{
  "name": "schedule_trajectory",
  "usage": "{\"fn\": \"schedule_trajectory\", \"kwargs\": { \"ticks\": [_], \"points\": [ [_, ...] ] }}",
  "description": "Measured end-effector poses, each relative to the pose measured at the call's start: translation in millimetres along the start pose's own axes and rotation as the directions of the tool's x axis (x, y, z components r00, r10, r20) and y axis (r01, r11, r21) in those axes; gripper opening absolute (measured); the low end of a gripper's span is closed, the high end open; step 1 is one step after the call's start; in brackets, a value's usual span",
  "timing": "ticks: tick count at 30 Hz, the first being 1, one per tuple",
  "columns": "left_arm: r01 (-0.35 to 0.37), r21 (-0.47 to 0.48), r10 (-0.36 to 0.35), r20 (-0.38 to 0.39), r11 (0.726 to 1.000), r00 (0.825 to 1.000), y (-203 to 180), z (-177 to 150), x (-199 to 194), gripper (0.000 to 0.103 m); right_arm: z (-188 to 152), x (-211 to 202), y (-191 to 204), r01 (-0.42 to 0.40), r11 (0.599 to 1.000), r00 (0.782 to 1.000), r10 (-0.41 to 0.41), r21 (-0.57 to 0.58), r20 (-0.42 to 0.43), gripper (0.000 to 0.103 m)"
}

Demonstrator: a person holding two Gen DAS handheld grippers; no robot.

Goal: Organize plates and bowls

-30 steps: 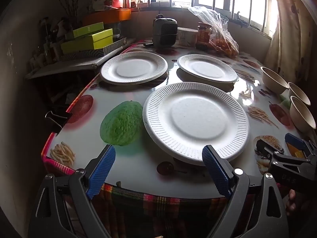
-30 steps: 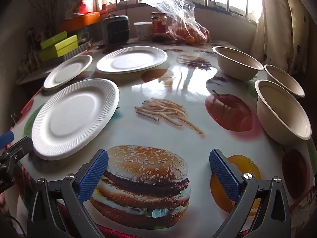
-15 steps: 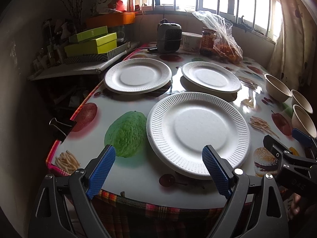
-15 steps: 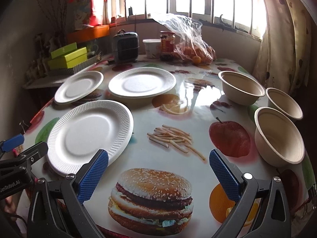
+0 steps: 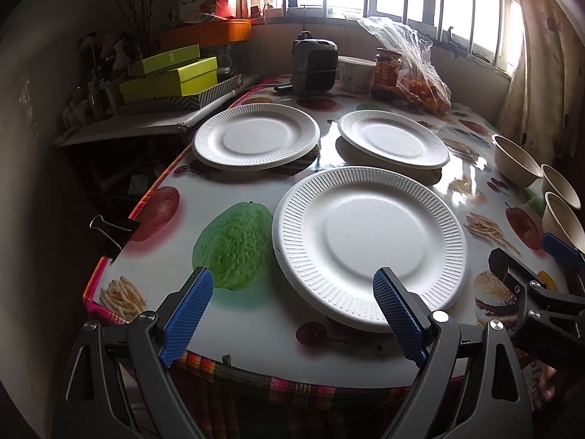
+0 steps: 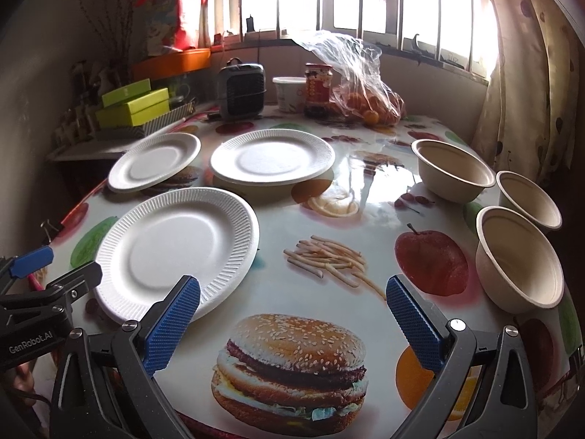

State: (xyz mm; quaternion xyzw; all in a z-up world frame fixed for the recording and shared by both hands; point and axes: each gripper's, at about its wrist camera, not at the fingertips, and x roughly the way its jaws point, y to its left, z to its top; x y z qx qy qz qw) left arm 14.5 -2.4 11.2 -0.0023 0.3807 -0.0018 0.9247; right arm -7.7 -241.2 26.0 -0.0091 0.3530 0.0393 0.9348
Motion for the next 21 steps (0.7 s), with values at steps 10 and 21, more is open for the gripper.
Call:
{"fn": "schedule_trajectory", "kwargs": {
  "ticks": [10,21],
  "points": [
    [0.0,0.001,0.0,0.002,1.0,1.0,-0.4,0.1,0.1,0.09,0.2,0.8,-0.2,0.002,1.0,1.0,-0.002,0.004,0.0,0.103],
    [0.012,0.009,-0.012,0.009,1.0,1.0,-1.4,3.1,-1.0,0.09,2.1,0.9,-0.1,0.004,1.0,1.0,-0.004,-0.001,0.004,0.103]
  ]
}}
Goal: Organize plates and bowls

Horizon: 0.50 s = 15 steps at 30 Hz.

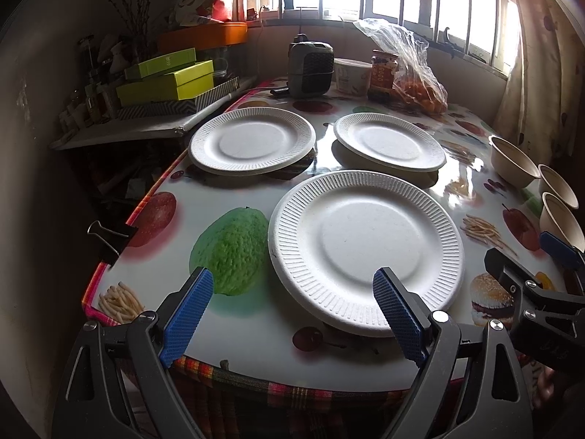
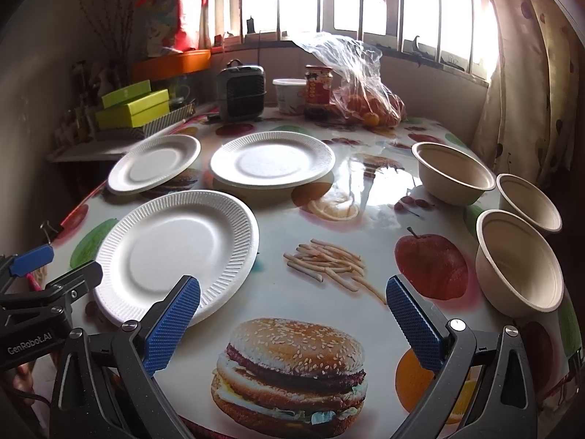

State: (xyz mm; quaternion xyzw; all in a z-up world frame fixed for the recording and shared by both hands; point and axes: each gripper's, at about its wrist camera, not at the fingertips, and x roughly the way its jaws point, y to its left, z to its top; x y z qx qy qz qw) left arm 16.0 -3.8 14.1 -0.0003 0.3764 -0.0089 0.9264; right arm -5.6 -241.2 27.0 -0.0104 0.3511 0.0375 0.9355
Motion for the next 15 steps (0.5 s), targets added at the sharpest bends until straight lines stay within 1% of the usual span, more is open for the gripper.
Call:
{"fn": "schedule_trajectory", "kwargs": {
  "ticks": [15],
  "points": [
    [-0.002,0.013,0.001,0.004,1.0,1.0,-4.5,8.3,2.0,0.09,5.4,0.6,-2.7,0.0,1.0,1.0,0.0,0.0,0.005,0.103]
  ]
}}
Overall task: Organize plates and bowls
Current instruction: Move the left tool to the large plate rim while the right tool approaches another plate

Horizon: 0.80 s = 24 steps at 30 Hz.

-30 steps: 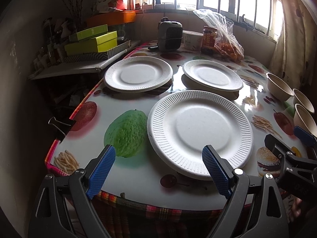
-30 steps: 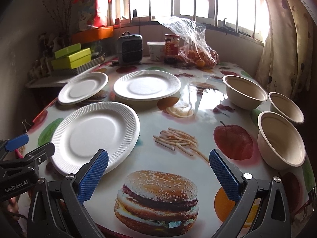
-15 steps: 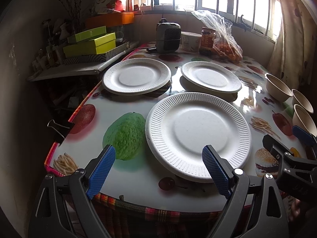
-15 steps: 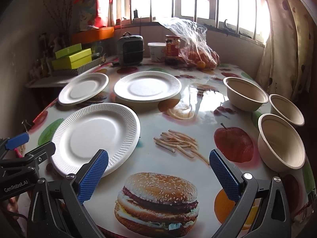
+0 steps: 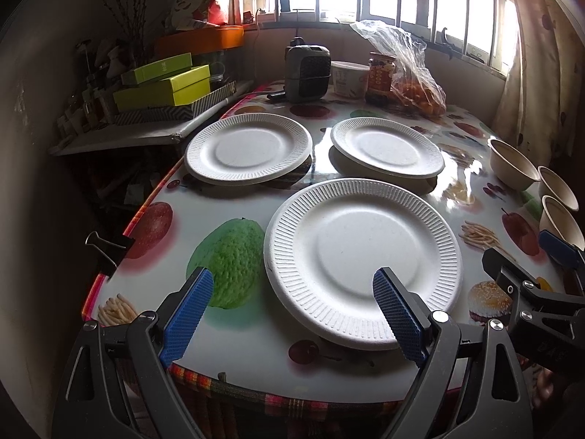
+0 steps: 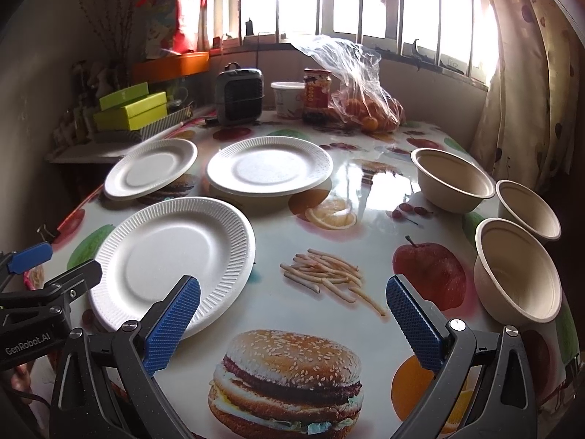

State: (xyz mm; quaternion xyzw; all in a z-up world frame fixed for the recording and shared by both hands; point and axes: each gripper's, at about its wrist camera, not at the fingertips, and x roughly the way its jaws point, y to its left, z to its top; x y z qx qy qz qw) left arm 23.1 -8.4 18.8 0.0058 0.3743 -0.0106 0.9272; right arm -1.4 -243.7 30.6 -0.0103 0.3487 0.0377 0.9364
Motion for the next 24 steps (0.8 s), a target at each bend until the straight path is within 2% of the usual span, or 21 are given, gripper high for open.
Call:
{"fn": "schedule_trajectory", "kwargs": {
  "ticks": [12,24],
  "points": [
    [0.014,0.002,-0.014,-0.001,1.0,1.0,-0.9,8.2,2.6,0.09,11.7,5.6,-5.2,0.007,1.0,1.0,-0.007,0.003,0.005,0.103],
    [0.033,0.017,-0.033,0.009,0.999,0.999,-8.1,33.8,7.6,0.09,25.0,9.1,-9.5,0.029,1.0,0.999,-0.03,0.007,0.028,0.103]
  ]
}}
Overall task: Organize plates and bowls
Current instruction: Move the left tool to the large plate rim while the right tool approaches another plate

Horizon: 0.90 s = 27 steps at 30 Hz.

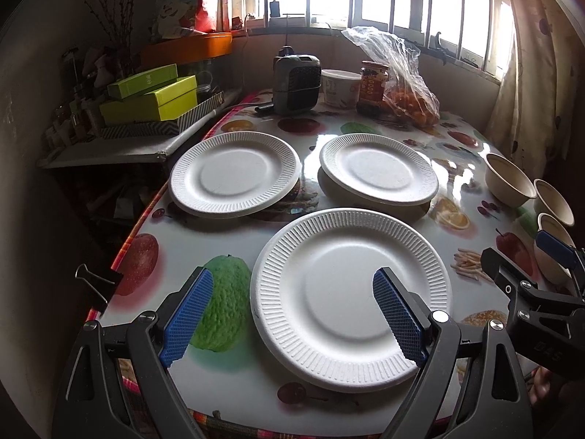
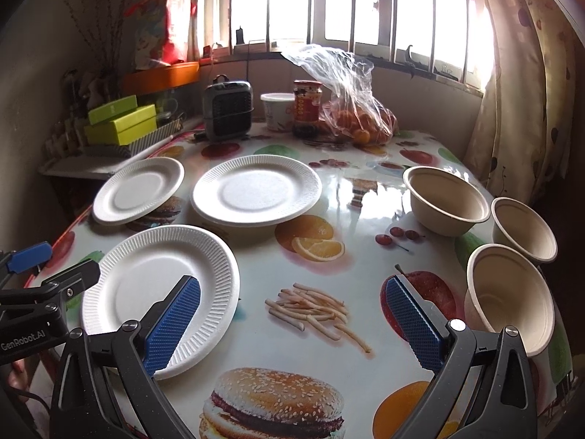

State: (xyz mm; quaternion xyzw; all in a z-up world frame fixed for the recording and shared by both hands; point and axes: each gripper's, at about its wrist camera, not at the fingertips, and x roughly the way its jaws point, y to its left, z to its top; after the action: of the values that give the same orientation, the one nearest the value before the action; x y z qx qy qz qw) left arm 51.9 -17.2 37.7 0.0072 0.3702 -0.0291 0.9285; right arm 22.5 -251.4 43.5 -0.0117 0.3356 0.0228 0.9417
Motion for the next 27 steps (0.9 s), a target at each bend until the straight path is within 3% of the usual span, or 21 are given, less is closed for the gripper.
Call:
{"fn": "schedule_trajectory", "kwargs": {
  "ticks": [12,27],
  "points": [
    [0.031,0.015,-0.03,-0.019,0.999,0.999,-6.0,24.0,13.1,0.09,21.2,8.1,-8.2,-0.002,1.0,1.0,0.002,0.025,0.014,0.103],
    [0.105,0.038,-0.102,-0.069,0.994,0.992,-20.5,67.2,46.6,0.09,59.1,44.6,-34.7,0.055,0.997,0.998,-0.055,0.057,-0.001,0.103]
  ]
}}
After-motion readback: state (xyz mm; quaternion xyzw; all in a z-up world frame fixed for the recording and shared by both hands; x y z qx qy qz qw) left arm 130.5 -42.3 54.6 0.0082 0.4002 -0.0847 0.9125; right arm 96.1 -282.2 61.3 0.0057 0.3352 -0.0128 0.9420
